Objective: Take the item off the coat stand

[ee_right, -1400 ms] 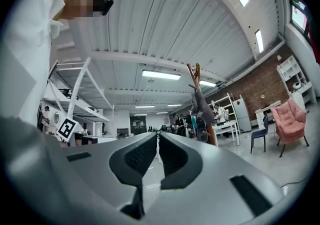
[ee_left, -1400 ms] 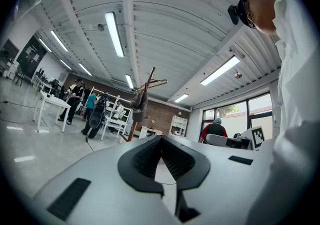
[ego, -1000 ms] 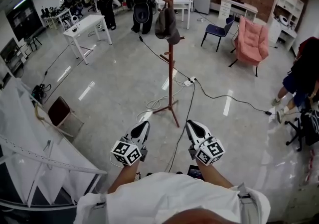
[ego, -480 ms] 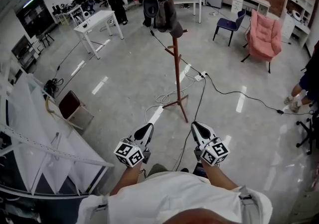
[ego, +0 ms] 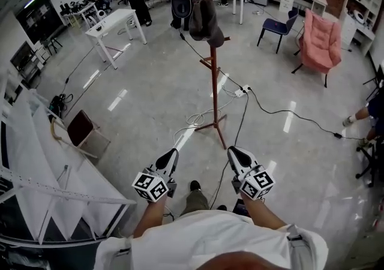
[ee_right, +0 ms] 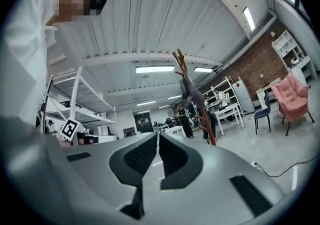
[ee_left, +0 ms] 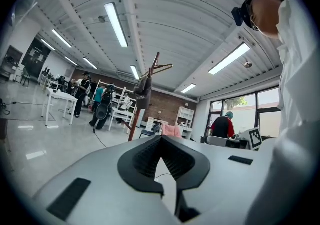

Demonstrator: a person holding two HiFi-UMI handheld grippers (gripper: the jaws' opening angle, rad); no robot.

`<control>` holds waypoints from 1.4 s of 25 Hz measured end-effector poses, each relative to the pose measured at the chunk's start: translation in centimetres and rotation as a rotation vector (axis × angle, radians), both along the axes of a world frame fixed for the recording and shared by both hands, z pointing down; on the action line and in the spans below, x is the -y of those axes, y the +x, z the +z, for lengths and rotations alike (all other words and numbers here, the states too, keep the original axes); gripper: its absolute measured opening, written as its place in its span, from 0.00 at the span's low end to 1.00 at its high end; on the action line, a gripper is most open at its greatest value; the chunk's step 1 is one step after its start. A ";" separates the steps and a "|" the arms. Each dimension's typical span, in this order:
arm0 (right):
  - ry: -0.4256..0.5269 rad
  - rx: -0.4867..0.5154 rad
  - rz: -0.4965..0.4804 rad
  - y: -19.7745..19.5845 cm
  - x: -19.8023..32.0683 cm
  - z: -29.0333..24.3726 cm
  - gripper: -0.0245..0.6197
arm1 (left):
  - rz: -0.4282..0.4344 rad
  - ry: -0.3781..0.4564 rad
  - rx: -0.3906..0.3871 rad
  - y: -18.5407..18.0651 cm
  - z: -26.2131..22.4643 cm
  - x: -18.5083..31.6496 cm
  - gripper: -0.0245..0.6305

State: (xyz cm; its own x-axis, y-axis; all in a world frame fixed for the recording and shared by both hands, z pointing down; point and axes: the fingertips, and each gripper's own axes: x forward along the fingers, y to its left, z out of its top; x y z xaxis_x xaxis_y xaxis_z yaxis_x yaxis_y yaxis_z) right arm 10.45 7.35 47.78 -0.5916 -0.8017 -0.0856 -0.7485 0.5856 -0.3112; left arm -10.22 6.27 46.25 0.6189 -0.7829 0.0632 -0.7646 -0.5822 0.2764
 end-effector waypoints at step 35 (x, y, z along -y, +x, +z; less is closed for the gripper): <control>0.036 -0.173 0.119 -1.4 29.2 -2.6 0.09 | 0.248 0.034 -0.146 1.4 0.3 32.7 0.06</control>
